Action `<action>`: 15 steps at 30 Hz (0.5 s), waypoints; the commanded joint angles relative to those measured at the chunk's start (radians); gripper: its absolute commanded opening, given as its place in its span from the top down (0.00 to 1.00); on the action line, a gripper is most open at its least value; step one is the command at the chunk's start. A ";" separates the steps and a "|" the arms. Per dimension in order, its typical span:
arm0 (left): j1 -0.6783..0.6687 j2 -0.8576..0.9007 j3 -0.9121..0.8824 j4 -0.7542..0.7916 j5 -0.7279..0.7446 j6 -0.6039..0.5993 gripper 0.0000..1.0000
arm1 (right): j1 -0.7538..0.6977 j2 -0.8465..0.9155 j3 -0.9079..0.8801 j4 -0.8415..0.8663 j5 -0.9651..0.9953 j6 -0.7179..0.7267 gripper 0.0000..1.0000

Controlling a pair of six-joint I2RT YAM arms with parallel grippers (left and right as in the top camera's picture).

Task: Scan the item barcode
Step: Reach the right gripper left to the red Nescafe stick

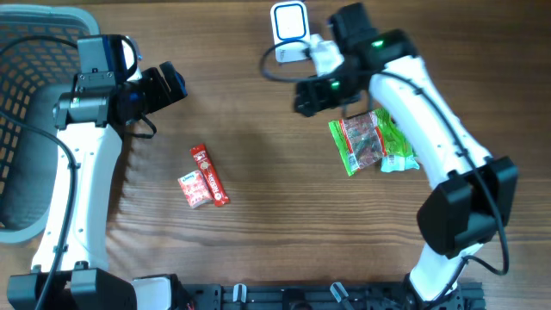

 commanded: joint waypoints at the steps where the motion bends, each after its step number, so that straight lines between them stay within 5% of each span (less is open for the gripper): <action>1: 0.007 -0.007 0.006 0.003 -0.003 0.013 0.00 | 0.121 0.004 -0.013 0.082 -0.094 0.044 0.25; 15: 0.007 -0.007 0.006 0.003 -0.003 0.013 0.00 | 0.498 0.010 -0.288 0.470 0.258 0.298 0.51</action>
